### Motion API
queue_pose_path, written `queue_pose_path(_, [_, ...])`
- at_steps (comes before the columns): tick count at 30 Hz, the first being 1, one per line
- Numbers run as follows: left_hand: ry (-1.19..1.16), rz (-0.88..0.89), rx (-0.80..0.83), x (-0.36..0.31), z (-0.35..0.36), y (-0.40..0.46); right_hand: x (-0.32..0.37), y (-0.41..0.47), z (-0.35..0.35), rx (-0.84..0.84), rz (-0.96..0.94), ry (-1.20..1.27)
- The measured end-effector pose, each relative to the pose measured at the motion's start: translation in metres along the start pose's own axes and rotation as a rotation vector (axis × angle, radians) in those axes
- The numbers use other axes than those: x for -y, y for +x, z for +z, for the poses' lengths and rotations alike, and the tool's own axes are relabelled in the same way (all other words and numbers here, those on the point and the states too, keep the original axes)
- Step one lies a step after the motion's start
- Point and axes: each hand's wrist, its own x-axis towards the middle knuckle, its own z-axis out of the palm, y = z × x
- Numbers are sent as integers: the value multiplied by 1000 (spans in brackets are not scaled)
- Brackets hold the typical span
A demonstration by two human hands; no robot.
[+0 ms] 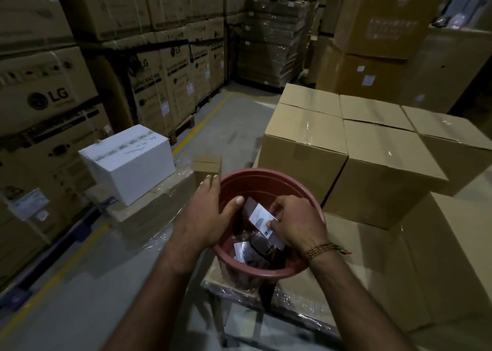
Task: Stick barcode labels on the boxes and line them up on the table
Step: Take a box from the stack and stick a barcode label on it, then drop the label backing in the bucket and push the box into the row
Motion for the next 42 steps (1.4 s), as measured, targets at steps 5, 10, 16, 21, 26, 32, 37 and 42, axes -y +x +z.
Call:
queue_pose_path(5, [-111, -23, -26, 0, 1, -4, 2, 3, 5, 45, 9, -38])
queue_pose_path(10, [-160, -52, -57, -8, -4, -9, 4, 7, 7, 47, 14, -56])
queue_pose_path(16, [-193, -75, -68, -12, -5, -11, 6, 13, 9, 96, 11, 11])
queue_pose_path(21, [-196, -73, -69, -12, -4, -12, 6, 14, 12, 146, 20, 72])
queue_pose_path(26, [-173, -64, -57, -10, -3, -10, 9, 11, 14, 51, -11, -97])
queue_pose_path(32, [-112, -68, -61, -6, 1, -9, 2, -1, -6, -53, -60, -57])
queue_pose_path(37, [-11, 6, -221, -19, 0, -10, -15, -14, -27, -59, -42, 109])
queue_pose_path(42, [-7, 12, -294, -67, 9, -15, -46, -30, -56, -156, -65, 185])
